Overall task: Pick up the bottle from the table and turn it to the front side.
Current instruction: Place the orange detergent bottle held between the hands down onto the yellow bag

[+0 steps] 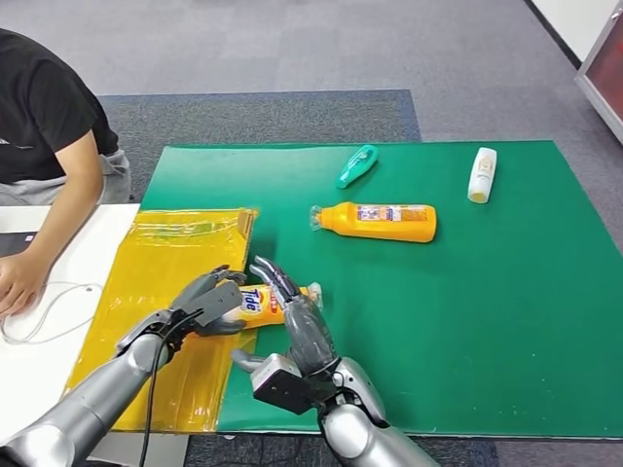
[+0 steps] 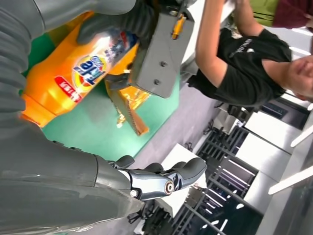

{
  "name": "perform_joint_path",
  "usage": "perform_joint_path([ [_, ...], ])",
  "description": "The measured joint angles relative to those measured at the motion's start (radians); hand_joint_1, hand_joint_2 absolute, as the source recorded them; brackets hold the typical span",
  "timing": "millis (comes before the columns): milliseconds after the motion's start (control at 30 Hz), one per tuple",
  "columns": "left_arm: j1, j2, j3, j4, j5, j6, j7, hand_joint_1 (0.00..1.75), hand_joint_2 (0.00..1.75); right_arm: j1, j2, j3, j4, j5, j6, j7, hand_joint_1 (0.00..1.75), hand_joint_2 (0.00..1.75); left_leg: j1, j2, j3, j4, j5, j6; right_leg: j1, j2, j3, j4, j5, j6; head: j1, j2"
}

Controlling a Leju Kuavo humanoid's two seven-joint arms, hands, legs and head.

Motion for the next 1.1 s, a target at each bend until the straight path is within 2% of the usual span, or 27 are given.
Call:
perform_joint_path([
  [133,0.006,-0.005,-0.001,0.006,-0.023,0.026,-0.006,0.0,1.75,0.005,-0.015,0.003,0.008,0.008,-0.004,0.0,0.0,1.75,-0.001,0.0,0.006,0.0,-0.009,0.005,-0.001,0.0,0.005,-0.001,-0.004,0.001,0.0,0.0],
  [633,0.048,-0.006,-0.004,-0.03,-0.135,0.116,0.007,0.0,1.75,0.016,-0.032,0.006,0.009,0.033,-0.005,0.004,0.0,1.75,-0.001,0.0,0.009,0.0,-0.011,0.003,0.0,0.002,0.007,-0.001,-0.006,-0.001,0.0,0.0],
  [700,0.071,-0.006,-0.003,-0.049,-0.167,0.173,0.004,0.0,1.75,0.02,-0.034,0.006,0.009,0.041,-0.007,0.008,0.0,1.75,-0.001,0.002,0.01,0.0,-0.011,0.001,0.0,0.003,0.007,-0.001,-0.006,-0.001,0.0,0.0],
  [833,0.165,-0.008,0.016,-0.143,-0.203,0.339,-0.035,0.0,1.75,0.037,-0.041,0.005,0.008,0.054,-0.014,0.018,0.0,1.75,-0.001,0.005,0.005,0.001,-0.008,-0.002,0.0,0.007,-0.001,-0.001,-0.005,-0.001,0.0,0.0],
  [933,0.219,-0.01,0.031,-0.205,-0.201,0.384,-0.06,0.0,1.75,0.045,-0.048,0.005,0.008,0.057,-0.018,0.02,0.0,1.75,-0.001,0.005,-0.004,0.002,-0.005,0.0,0.0,0.006,-0.009,-0.001,-0.004,0.001,0.0,0.0],
  [1100,0.329,-0.028,0.085,-0.336,-0.132,0.554,-0.2,0.0,1.75,0.05,-0.056,0.005,0.008,0.06,-0.034,0.019,0.0,1.75,-0.001,0.006,-0.017,0.005,-0.005,0.0,0.0,0.008,-0.021,-0.001,-0.002,0.003,0.0,0.0],
])
